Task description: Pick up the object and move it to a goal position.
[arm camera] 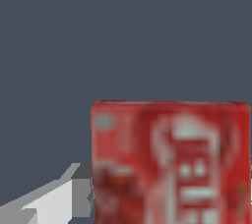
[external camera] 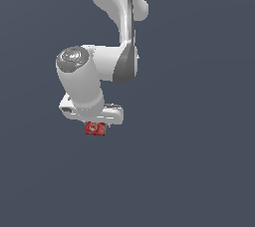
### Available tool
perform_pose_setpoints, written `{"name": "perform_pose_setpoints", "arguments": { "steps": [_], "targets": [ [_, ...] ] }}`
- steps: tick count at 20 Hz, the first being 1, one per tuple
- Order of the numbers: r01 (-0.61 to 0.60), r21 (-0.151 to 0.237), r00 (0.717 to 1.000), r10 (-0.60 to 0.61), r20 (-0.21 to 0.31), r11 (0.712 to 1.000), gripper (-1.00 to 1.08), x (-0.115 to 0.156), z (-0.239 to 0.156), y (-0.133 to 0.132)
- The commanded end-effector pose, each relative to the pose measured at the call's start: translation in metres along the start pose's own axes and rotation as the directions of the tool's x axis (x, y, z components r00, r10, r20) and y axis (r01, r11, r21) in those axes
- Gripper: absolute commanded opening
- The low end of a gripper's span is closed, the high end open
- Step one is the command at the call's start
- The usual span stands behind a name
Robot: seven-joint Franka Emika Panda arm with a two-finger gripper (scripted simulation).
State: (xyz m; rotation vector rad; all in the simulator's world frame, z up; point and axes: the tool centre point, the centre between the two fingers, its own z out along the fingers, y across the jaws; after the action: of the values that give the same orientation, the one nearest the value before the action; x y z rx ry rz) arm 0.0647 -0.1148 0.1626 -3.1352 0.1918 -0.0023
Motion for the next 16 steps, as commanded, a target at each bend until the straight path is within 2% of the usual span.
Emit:
{"name": "perform_pose_setpoints", "arguments": {
  "steps": [1, 8, 16],
  "targets": [
    [0.001, 0.000, 1.000, -0.001, 0.001, 1.000, -1.00, 0.010, -0.018, 0.013],
    [0.000, 0.000, 1.000, 0.000, 0.001, 1.000, -1.00, 0.033, -0.055, 0.040],
    [0.000, 0.000, 1.000, 0.000, 0.001, 1.000, -1.00, 0.047, -0.076, 0.055]
  ]
}}
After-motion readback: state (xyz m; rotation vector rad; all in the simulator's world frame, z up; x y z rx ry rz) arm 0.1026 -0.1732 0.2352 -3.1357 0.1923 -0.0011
